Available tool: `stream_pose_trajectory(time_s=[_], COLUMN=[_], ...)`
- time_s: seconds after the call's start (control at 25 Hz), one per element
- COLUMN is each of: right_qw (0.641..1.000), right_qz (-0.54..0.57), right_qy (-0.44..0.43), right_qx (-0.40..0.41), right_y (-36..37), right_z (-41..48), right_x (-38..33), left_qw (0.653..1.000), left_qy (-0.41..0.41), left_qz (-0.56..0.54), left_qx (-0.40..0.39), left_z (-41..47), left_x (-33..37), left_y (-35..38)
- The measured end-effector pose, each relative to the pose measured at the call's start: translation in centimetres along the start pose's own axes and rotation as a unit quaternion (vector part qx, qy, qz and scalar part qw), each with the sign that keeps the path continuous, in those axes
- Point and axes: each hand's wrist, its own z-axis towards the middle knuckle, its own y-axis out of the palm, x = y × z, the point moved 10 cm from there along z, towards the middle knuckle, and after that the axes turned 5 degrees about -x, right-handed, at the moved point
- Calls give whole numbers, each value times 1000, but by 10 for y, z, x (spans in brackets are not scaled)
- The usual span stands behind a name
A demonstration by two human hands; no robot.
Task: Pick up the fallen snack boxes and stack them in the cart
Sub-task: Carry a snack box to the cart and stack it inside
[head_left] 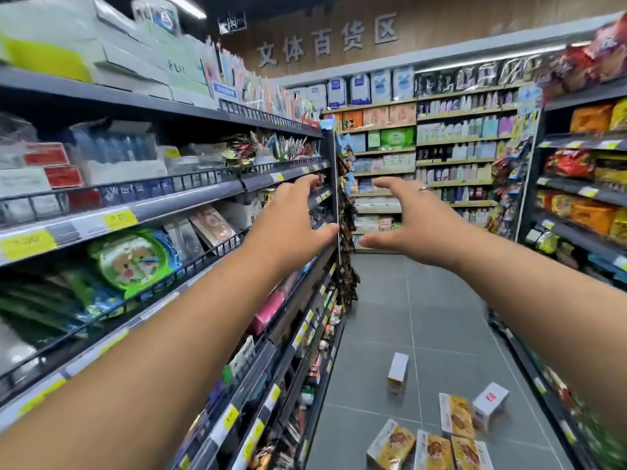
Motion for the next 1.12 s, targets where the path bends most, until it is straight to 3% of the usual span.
stream_pose_trajectory(time_s=[0.68, 1.12], right_qw=[991, 968], right_qz=[-22, 3], right_qy=[104, 222], right_qx=[-83, -115], right_y=[103, 255], right_z=[197, 321], right_x=[328, 499], left_qw=[988, 972], left_qy=[-72, -77], left_qz=[-91, -114], left_qx=[-103, -189], left_z=[254, 390], left_x=[-70, -178], left_y=[314, 543])
